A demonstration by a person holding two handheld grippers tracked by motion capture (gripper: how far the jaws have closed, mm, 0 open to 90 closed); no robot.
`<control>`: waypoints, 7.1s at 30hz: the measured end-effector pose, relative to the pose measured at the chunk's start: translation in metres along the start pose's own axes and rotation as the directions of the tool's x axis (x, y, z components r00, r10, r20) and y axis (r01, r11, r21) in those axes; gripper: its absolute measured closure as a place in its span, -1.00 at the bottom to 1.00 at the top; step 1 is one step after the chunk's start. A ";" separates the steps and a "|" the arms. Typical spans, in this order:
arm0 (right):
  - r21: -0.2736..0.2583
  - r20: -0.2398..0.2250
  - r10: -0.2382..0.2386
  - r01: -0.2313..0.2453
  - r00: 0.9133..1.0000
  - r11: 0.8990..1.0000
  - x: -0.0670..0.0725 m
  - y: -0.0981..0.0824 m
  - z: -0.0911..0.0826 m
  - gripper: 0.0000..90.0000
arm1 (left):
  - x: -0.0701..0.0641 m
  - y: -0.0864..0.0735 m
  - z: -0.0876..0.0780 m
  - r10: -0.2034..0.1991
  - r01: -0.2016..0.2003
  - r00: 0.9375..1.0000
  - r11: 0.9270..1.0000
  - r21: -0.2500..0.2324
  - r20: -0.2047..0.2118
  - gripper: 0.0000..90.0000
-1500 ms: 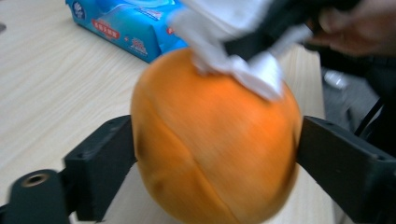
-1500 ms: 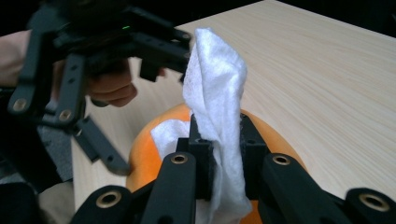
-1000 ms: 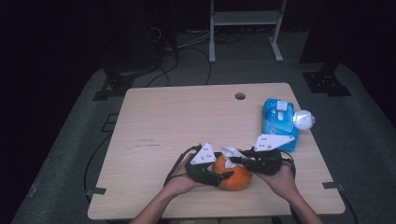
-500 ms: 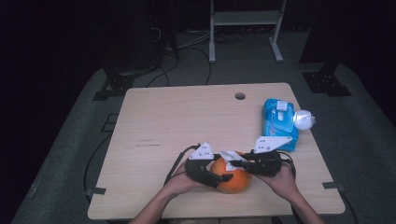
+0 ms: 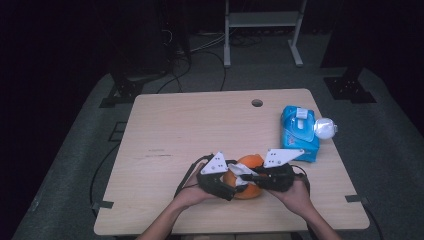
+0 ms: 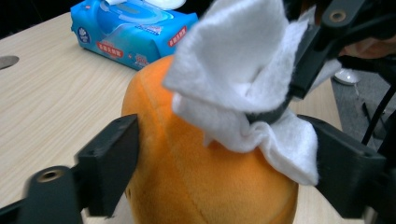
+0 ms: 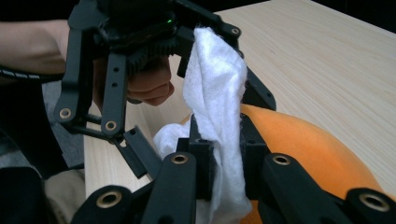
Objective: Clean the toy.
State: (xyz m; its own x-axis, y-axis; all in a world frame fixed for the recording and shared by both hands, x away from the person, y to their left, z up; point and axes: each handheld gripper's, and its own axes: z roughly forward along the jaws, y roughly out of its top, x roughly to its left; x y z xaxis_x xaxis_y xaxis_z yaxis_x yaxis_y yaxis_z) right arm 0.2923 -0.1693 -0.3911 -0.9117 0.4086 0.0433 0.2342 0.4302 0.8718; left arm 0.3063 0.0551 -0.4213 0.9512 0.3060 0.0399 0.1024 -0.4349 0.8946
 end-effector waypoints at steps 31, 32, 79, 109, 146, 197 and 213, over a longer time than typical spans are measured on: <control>-0.019 0.019 0.079 -0.079 0.997 0.997 -0.007 -0.012 0.005 0.76 | 0.018 -0.009 -0.003 -0.162 0.158 0.986 0.984 0.088 0.041 -0.77; -0.016 0.030 0.067 -0.066 0.997 0.998 -0.004 -0.011 0.005 0.76 | 0.016 -0.008 -0.005 -0.137 0.133 0.990 0.987 0.086 0.038 -0.65; -0.031 0.099 0.119 -0.117 0.988 0.993 -0.030 -0.018 -0.012 0.77 | 0.014 -0.006 -0.012 0.036 -0.040 0.998 0.996 0.080 0.058 -0.34; -0.025 0.122 0.132 -0.130 0.984 0.991 -0.033 -0.027 -0.013 0.77 | 0.026 -0.015 -0.020 -0.025 0.019 0.998 0.995 0.099 0.061 -0.34; -0.044 0.108 0.141 -0.137 0.984 0.990 -0.035 -0.022 -0.010 0.77 | 0.008 -0.006 -0.012 0.079 -0.089 0.993 0.989 0.118 0.087 -0.35; -0.057 0.108 0.257 -0.252 0.960 0.966 -0.059 -0.040 -0.018 0.77 | 0.011 -0.009 -0.016 0.061 -0.072 0.992 0.992 0.105 0.109 -0.42; -0.072 0.037 0.129 -0.126 0.991 0.989 -0.019 -0.013 -0.008 0.77 | 0.002 0.002 0.000 0.018 -0.019 1.000 0.993 0.114 0.011 -0.57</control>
State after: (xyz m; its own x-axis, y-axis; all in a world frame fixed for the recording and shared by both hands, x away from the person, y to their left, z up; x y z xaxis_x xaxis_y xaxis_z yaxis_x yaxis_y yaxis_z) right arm 0.3041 -0.1895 -0.3997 -0.8605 0.4905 0.1375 0.3228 0.3162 0.8921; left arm 0.3083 0.0553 -0.4194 0.9560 0.2888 0.0514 0.1164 -0.5343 0.8372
